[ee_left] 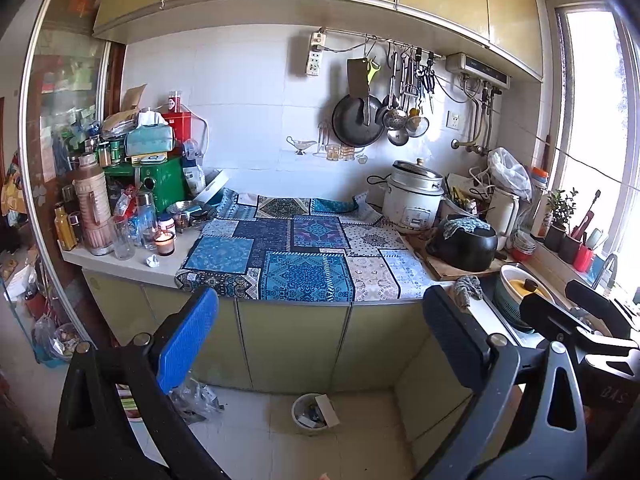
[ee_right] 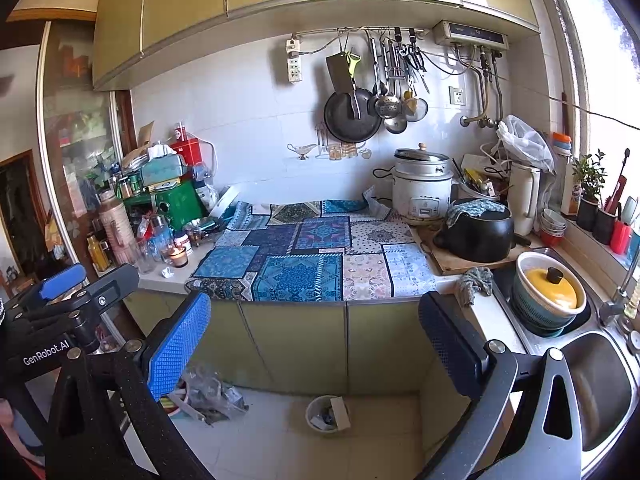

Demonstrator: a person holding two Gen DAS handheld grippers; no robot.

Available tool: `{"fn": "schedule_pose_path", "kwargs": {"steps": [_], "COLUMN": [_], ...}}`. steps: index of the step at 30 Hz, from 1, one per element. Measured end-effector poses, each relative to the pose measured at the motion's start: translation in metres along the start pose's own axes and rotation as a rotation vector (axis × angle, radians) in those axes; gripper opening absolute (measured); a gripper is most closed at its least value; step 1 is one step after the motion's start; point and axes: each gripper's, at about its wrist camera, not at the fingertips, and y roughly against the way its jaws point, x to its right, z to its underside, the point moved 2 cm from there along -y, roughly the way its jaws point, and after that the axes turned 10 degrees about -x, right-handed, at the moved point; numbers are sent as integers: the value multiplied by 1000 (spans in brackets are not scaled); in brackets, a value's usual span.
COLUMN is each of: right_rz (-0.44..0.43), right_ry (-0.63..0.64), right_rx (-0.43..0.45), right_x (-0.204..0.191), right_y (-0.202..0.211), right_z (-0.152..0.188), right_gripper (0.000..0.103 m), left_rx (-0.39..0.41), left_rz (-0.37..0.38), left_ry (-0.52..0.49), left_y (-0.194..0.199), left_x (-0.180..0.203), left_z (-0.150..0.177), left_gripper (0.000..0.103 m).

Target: Collect trash

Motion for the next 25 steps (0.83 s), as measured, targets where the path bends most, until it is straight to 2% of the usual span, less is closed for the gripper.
{"fn": "schedule_pose_path", "kwargs": {"steps": [18,25], "right_rz": [24,40], "right_ry": [-19,-41], "right_rx": [-5,-22], "right_x": [-4,-7], "right_y": [-6,-19], "right_z": [-5,-6], "right_gripper": [103,103], "left_rx": [-9,-34], "left_rz": [23,39], "left_ry": [-8,-14], "left_y": [-5,-21], "left_x": [-5,-13], "left_z": [-4,-6], "left_gripper": [102,102]}}
